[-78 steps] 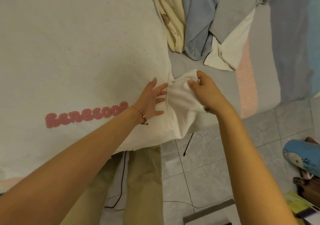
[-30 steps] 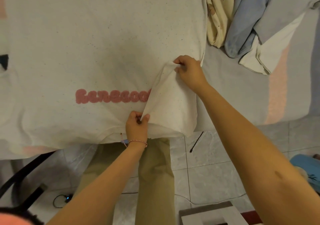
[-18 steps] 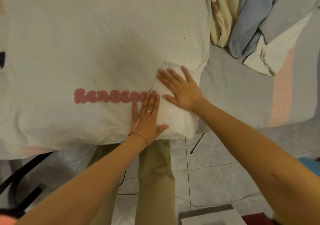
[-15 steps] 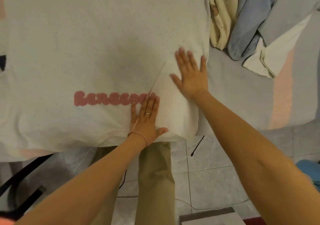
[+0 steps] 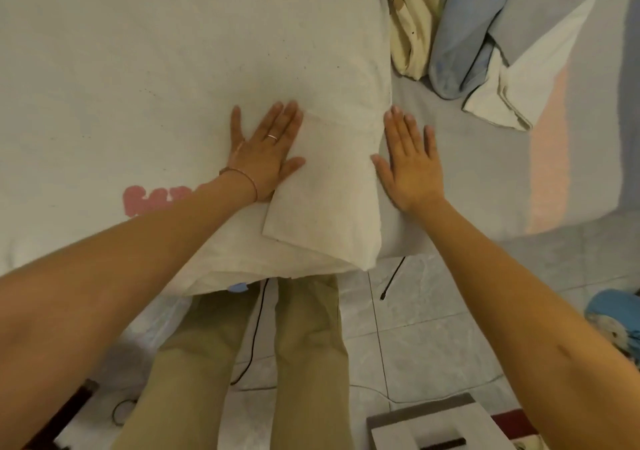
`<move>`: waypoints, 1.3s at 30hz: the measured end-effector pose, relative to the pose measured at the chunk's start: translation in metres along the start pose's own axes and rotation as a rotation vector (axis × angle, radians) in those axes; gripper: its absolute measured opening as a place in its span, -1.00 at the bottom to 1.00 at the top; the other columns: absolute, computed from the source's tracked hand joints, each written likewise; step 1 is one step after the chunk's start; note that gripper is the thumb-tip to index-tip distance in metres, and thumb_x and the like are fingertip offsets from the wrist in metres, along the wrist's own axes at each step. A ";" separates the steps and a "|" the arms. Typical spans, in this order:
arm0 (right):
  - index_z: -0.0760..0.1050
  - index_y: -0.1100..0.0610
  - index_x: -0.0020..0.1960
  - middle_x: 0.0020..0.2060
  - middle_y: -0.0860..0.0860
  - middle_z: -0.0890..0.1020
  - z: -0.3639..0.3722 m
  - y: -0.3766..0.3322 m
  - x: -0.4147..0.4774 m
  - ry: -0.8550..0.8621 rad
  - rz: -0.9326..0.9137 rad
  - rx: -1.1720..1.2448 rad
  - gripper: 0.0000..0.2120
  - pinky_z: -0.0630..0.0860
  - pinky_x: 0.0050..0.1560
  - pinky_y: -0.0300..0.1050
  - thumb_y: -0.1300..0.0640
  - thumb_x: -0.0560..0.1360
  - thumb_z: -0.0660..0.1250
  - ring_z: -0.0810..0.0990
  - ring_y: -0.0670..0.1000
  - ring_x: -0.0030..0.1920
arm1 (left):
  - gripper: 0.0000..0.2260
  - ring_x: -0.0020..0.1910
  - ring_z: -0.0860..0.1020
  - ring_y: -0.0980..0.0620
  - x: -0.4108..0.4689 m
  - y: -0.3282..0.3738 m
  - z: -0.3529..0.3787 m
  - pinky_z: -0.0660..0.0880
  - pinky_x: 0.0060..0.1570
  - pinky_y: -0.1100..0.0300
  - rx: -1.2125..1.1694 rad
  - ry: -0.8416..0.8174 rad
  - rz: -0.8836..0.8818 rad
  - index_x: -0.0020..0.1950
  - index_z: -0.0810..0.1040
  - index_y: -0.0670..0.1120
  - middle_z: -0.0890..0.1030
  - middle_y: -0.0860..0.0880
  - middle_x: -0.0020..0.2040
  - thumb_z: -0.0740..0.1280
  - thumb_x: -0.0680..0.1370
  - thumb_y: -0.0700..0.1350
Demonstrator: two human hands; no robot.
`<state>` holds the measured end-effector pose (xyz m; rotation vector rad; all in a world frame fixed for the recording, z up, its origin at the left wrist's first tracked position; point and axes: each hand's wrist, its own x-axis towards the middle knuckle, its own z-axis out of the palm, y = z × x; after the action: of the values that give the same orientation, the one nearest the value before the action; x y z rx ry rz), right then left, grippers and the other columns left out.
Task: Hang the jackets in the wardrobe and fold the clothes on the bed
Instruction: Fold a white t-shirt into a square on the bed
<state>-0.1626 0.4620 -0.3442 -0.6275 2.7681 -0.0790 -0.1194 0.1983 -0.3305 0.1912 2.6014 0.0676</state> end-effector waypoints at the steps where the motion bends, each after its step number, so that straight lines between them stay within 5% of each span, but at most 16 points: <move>1: -0.10 0.11 0.55 0.55 0.04 0.00 0.000 -0.003 -0.007 0.019 0.042 0.038 -0.42 -0.22 0.50 -0.01 -0.12 0.62 -0.12 -0.04 0.03 0.54 | -0.42 0.51 -0.23 0.07 -0.001 0.000 -0.002 -0.29 0.34 -0.31 0.004 -0.009 -0.010 0.50 -0.32 -0.05 -0.28 0.02 0.53 -0.15 0.61 0.16; 4: 0.03 0.18 0.54 0.52 0.10 0.11 0.002 -0.035 -0.038 0.131 -0.017 0.125 -0.46 -0.13 0.51 0.00 -0.01 0.63 -0.02 0.03 0.04 0.52 | -0.42 0.51 -0.23 0.04 -0.015 0.020 -0.001 -0.32 0.37 -0.22 -0.051 0.085 -0.003 0.49 -0.33 -0.11 -0.27 -0.04 0.53 -0.10 0.62 0.09; 8: -0.02 0.12 0.54 0.51 0.04 0.10 0.031 -0.061 -0.091 0.081 -0.289 0.050 -0.47 -0.11 0.53 -0.02 -0.08 0.65 -0.08 0.01 -0.02 0.52 | -0.43 0.51 -0.11 0.00 -0.044 0.042 0.037 -0.29 0.41 -0.15 0.052 0.196 0.333 0.53 -0.18 -0.09 -0.14 -0.04 0.54 -0.07 0.60 0.11; 14: -0.26 0.05 0.55 0.53 -0.05 -0.23 0.060 -0.041 -0.146 0.000 -0.009 -0.046 -0.45 -0.18 0.51 0.08 -0.14 0.64 -0.23 -0.21 0.00 0.53 | -0.44 0.51 -0.25 -0.02 -0.066 0.001 0.058 -0.19 0.42 -0.18 0.126 0.112 0.351 0.54 -0.17 0.01 -0.26 0.00 0.53 -0.26 0.58 0.21; 18: -0.21 0.10 0.55 0.54 0.02 -0.21 0.052 -0.061 -0.148 -0.009 0.066 -0.056 -0.35 -0.15 0.49 0.15 -0.02 0.60 0.05 -0.06 0.11 0.53 | -0.44 0.52 -0.18 -0.06 -0.078 -0.005 0.055 -0.16 0.43 -0.20 0.115 0.033 0.348 0.54 -0.14 -0.01 -0.19 -0.03 0.55 -0.22 0.59 0.19; 21: 0.08 0.15 0.53 0.51 0.20 0.13 0.036 -0.076 -0.149 0.025 0.222 0.008 -0.21 -0.08 0.49 0.19 0.18 0.41 0.40 0.09 0.17 0.47 | -0.32 0.50 -0.29 -0.08 -0.090 -0.014 0.052 -0.27 0.41 -0.18 0.113 -0.091 0.392 0.52 -0.29 -0.01 -0.32 -0.05 0.52 0.03 0.56 0.17; 23: 0.27 0.19 0.46 0.43 0.27 0.28 0.021 -0.089 -0.141 0.073 0.280 0.070 -0.29 -0.05 0.48 0.17 0.19 0.34 0.40 0.12 0.20 0.43 | -0.17 0.38 -0.53 -0.06 -0.101 -0.021 0.040 -0.45 0.36 -0.13 0.151 -0.253 0.438 0.40 -0.54 0.02 -0.56 -0.04 0.40 0.12 0.56 0.19; 25: 0.36 0.21 0.39 0.39 0.26 0.31 0.009 -0.097 -0.126 0.122 0.245 0.093 -0.42 -0.02 0.46 0.14 0.16 0.37 0.29 0.17 0.19 0.41 | -0.25 0.44 -0.43 -0.03 -0.111 -0.024 0.014 -0.38 0.40 -0.06 0.133 -0.538 0.439 0.46 -0.43 0.05 -0.47 -0.01 0.44 0.11 0.58 0.16; 28: 0.39 0.20 0.34 0.35 0.23 0.33 0.001 -0.117 -0.093 0.171 0.125 0.157 -0.47 0.01 0.42 0.10 0.15 0.37 0.17 0.22 0.17 0.38 | -0.60 0.40 0.29 0.05 -0.127 -0.050 -0.020 0.17 0.40 0.16 -0.421 -0.570 0.181 0.46 0.23 0.09 0.28 0.06 0.47 0.14 0.61 0.03; 30: 0.39 0.22 0.32 0.32 0.25 0.38 -0.001 -0.140 -0.066 0.202 0.057 0.240 -0.49 0.06 0.42 0.09 0.22 0.36 0.21 0.24 0.18 0.36 | -0.68 0.22 0.42 0.09 -0.147 -0.088 -0.029 0.28 0.25 0.25 -0.758 -0.335 -0.059 0.36 0.38 0.03 0.47 0.03 0.30 0.20 0.60 -0.07; 32: 0.40 0.25 0.31 0.29 0.28 0.42 -0.002 -0.168 -0.040 0.234 0.043 0.324 -0.53 0.19 0.40 0.10 0.28 0.40 0.27 0.29 0.21 0.33 | -0.66 0.24 0.41 -0.03 -0.165 -0.136 -0.022 0.25 0.26 0.22 -0.782 0.045 -0.300 0.33 0.42 -0.10 0.46 -0.08 0.29 0.28 0.56 -0.15; 34: 0.42 0.28 0.28 0.26 0.30 0.45 -0.004 -0.197 -0.020 0.237 0.028 0.381 -0.58 0.32 0.34 0.12 0.31 0.43 0.31 0.37 0.24 0.29 | -0.56 0.35 0.30 -0.15 -0.182 -0.180 -0.009 0.16 0.34 0.15 -0.720 0.247 -0.591 0.37 0.37 -0.16 0.35 -0.18 0.37 0.35 0.51 -0.20; 36: 0.44 0.29 0.26 0.23 0.28 0.47 -0.004 -0.230 -0.006 0.193 -0.070 0.395 -0.57 0.38 0.30 0.10 0.33 0.40 0.34 0.43 0.24 0.25 | -0.42 0.43 0.16 -0.18 -0.199 -0.211 0.004 0.09 0.40 0.06 -0.750 0.258 -0.890 0.46 0.24 -0.12 0.17 -0.17 0.47 0.38 0.49 -0.16; 39: 0.47 0.26 0.25 0.19 0.22 0.51 -0.002 -0.284 0.009 0.096 -0.231 0.406 -0.57 0.41 0.24 0.01 0.33 0.39 0.37 0.49 0.18 0.18 | -0.30 0.49 0.03 -0.16 -0.216 -0.239 0.020 0.00 0.44 -0.05 -0.788 0.247 -1.005 0.52 0.05 -0.05 0.00 -0.12 0.52 0.37 0.50 -0.05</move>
<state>-0.0540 0.2016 -0.3115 -0.8407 2.6359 -0.7167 0.0454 -0.0700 -0.2590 -1.4271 2.3734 0.7460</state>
